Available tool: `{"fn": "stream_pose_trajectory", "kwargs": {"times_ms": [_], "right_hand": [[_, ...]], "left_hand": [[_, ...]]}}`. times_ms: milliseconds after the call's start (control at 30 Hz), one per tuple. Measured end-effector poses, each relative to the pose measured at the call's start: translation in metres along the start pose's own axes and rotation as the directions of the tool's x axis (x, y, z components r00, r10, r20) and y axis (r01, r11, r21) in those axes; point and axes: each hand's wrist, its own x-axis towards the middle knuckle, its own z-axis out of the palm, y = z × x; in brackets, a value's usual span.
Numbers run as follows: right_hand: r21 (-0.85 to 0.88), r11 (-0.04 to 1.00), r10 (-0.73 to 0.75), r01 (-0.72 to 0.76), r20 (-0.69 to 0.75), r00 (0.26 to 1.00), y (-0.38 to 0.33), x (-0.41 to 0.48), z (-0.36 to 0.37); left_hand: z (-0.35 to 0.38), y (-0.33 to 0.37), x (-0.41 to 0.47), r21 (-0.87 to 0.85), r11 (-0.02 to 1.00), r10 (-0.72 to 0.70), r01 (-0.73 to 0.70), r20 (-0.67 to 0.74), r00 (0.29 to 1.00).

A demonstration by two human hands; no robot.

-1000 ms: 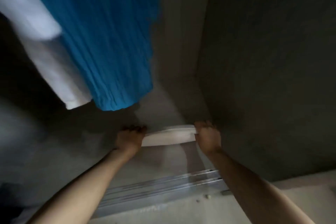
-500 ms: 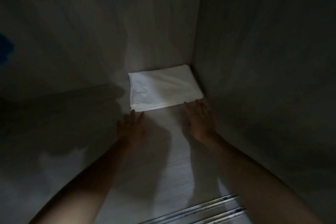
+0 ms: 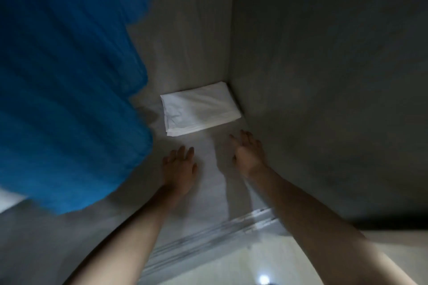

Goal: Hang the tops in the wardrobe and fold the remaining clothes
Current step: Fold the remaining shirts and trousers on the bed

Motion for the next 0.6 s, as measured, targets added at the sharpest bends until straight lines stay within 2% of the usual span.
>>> {"fn": "stream_pose_trajectory", "kwargs": {"times_ms": [67, 167, 333, 433, 500, 533, 600], "right_hand": [[-0.02, 1.0, -0.008, 0.009, 0.046, 0.999, 0.002, -0.045, -0.038], [-0.048, 0.998, -0.046, 0.049, 0.054, 0.997, 0.002, -0.098, -0.084], [-0.049, 0.998, -0.034, 0.04, 0.124, 0.992, -0.008, -0.217, -0.191], [-0.066, 0.996, -0.062, 0.063, 0.009, 0.998, -0.008, -0.281, -0.237], [-0.055, 0.998, -0.033, 0.03, -0.051, 0.998, -0.007, -0.322, -0.261], [-0.055, 0.998, -0.022, 0.018, -0.072, 0.997, -0.007, -0.345, -0.276], [-0.076, 0.997, -0.008, -0.002, -0.133, 0.991, -0.009, -0.381, -0.303]], "left_hand": [[-0.037, 0.013, -0.041, -0.075, 0.995, 0.071, -0.071, 0.003, 0.997], [-0.075, 0.021, -0.088, -0.177, 0.983, 0.07, -0.046, 0.134, 0.989], [-0.191, 0.043, -0.18, -0.28, 0.955, 0.144, -0.096, 0.157, 0.977], [-0.253, 0.05, -0.226, -0.219, 0.967, 0.155, -0.128, 0.111, 0.982], [-0.301, 0.056, -0.252, -0.279, 0.955, 0.156, -0.101, 0.181, 0.971], [-0.325, 0.061, -0.266, -0.251, 0.961, 0.177, -0.119, 0.221, 0.959], [-0.359, 0.069, -0.283, -0.178, 0.96, 0.241, -0.214, 0.147, 0.959]]}}
